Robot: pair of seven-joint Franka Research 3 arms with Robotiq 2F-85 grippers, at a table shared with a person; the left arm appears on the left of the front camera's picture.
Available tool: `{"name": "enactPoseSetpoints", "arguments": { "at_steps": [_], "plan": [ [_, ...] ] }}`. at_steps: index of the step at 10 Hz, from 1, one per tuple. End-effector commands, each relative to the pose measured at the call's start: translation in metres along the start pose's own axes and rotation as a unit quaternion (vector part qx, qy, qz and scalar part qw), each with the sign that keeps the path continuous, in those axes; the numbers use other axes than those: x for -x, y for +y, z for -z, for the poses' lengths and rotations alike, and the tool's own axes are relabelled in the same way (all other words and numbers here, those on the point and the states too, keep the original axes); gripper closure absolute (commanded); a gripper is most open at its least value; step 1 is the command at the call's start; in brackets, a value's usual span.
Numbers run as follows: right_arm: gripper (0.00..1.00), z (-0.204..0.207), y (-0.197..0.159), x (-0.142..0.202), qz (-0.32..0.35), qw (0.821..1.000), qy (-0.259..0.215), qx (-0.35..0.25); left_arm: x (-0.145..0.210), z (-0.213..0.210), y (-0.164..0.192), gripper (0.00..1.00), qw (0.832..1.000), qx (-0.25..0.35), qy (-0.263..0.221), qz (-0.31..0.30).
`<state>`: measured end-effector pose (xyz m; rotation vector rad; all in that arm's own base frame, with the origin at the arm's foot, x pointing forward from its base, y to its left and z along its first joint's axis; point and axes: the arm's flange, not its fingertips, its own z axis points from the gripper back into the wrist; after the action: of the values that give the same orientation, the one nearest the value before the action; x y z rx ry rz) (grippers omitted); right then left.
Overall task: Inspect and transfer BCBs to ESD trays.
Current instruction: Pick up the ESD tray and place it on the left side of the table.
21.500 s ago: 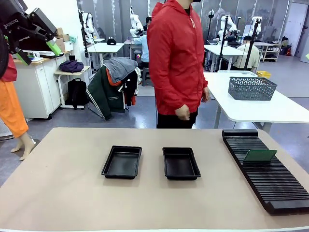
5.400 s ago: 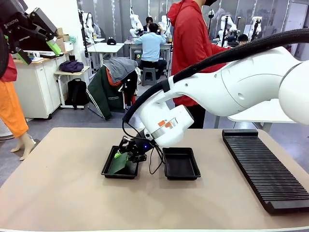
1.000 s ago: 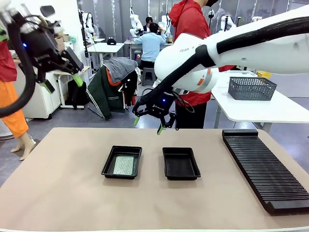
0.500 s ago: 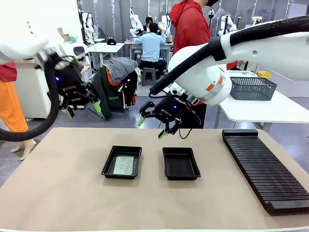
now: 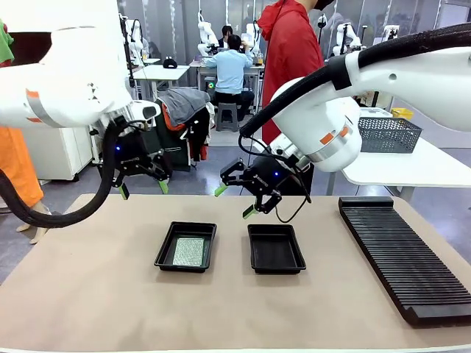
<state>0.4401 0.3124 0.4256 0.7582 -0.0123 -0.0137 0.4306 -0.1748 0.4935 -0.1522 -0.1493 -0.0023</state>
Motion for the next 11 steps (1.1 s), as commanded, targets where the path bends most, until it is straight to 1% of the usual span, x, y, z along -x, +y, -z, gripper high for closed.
{"name": "enactPoseSetpoints", "arguments": {
  "at_steps": [1,2,3,4,5,8,11],
  "plan": [
    [0.00,-0.004,-0.018,0.010,-0.002,1.000,-0.006,-0.015,-0.009,0.018,-0.012,0.00,1.000,-0.021,-0.009,-0.006],
    [0.00,-0.007,-0.023,0.012,-0.002,1.000,-0.006,-0.020,-0.013,0.032,-0.014,0.00,0.999,-0.032,-0.013,-0.013],
    [0.00,-0.001,-0.006,0.002,0.003,1.000,0.000,-0.002,-0.017,0.044,-0.018,0.00,0.999,-0.040,-0.017,-0.016],
    [0.00,-0.001,-0.006,0.002,0.003,1.000,0.000,-0.002,-0.020,0.057,-0.022,0.00,0.999,-0.043,-0.019,-0.020],
    [0.00,-0.001,-0.006,0.002,0.003,1.000,0.000,-0.002,-0.023,0.067,-0.025,0.00,0.998,-0.060,-0.022,-0.020],
    [0.00,-0.001,-0.006,0.002,0.003,1.000,0.000,-0.002,-0.030,0.099,-0.027,0.00,0.997,-0.077,-0.014,-0.019],
    [0.00,-0.001,-0.006,0.002,0.003,1.000,0.000,-0.002,-0.040,0.133,-0.026,0.00,0.996,-0.082,-0.010,-0.014]
  ]
}}
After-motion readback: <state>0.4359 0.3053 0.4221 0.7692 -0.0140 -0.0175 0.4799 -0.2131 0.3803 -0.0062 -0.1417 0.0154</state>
